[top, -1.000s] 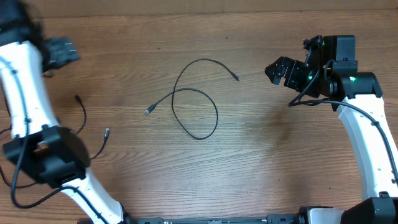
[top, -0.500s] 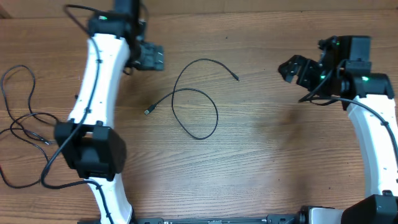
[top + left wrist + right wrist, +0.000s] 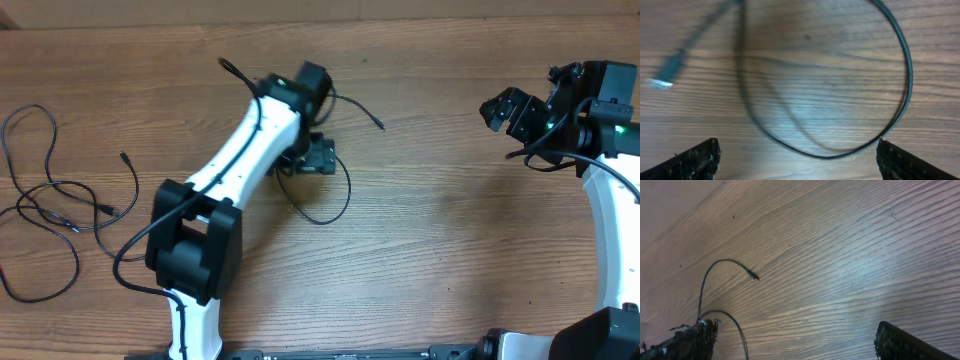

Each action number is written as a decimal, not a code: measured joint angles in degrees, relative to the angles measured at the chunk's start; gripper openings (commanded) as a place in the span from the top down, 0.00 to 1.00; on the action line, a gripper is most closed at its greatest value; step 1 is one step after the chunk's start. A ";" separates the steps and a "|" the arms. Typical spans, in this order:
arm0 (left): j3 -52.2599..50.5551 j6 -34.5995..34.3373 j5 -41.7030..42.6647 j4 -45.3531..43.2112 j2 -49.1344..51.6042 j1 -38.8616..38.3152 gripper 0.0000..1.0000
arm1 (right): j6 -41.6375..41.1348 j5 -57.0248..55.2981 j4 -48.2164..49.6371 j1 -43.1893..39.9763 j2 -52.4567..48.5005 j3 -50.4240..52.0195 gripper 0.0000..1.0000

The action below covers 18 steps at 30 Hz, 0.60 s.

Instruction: Untangle cables

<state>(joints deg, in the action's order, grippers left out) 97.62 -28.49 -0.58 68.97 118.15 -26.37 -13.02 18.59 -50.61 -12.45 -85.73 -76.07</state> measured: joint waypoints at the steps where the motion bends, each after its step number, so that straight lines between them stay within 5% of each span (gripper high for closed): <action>1: -1.33 -1.40 0.00 -1.14 0.00 -0.92 0.00 | 0.24 0.00 -0.07 0.00 0.00 0.00 0.00; 14: -13.94 -16.96 1.97 -9.42 0.00 -4.79 0.00 | 1.07 0.00 -0.26 0.00 0.00 0.00 0.00; 18: -15.78 -18.78 2.12 -10.45 0.00 -4.79 0.16 | 1.07 0.02 -0.59 0.00 0.00 0.00 0.00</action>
<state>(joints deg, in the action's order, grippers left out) 81.84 -47.27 1.54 58.52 118.15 -31.16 -11.94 18.61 -51.20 -12.45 -85.73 -76.07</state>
